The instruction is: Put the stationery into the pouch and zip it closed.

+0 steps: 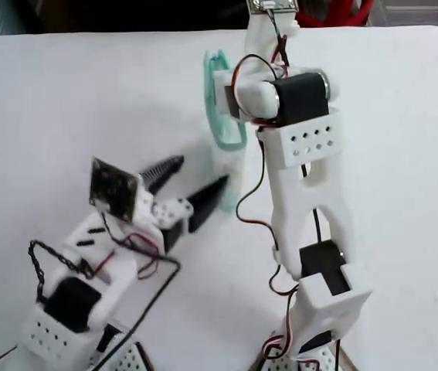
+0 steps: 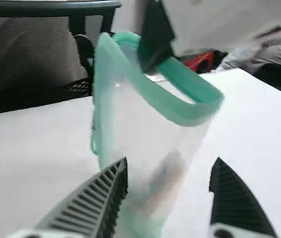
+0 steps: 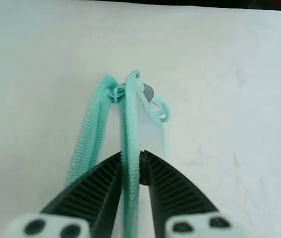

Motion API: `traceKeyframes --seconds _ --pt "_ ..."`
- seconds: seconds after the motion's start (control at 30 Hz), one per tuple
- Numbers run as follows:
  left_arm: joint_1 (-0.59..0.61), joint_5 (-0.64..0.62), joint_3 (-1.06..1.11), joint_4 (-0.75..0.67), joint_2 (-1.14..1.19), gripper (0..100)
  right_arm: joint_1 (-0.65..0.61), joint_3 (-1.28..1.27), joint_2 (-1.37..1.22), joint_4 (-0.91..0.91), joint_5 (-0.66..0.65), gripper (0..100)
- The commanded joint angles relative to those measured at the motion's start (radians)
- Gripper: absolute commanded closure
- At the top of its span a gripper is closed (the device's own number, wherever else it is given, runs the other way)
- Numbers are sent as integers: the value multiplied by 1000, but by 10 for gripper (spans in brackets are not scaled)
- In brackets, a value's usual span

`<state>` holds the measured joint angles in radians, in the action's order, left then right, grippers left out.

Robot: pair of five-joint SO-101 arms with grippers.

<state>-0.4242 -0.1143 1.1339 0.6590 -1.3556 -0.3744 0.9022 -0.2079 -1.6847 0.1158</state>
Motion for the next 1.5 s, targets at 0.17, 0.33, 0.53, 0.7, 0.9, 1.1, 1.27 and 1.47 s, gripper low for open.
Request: traceKeyframes --seconds 0.17,0.33,0.53,0.7,0.9,1.1,1.27,1.47 --pt "-173 49 253 -107 -332 727 2 18 -12 27 172 981" --pt "-96 49 430 -339 -340 752 -51 20 -7 -12 176 981" --pt "10 44 443 -393 -341 753 -59 20 8 -13 176 981" --pt "27 43 442 -396 -344 752 -64 20 1 -4 178 981" --pt "27 43 448 -439 -340 752 -148 20 -1 31 267 981" --pt "35 43 448 -451 -340 752 -154 18 5 -1 396 981" --pt "79 43 450 -446 -340 753 -176 5 44 -33 408 981" --pt "122 43 450 -451 -340 753 -131 -124 134 -33 362 981"
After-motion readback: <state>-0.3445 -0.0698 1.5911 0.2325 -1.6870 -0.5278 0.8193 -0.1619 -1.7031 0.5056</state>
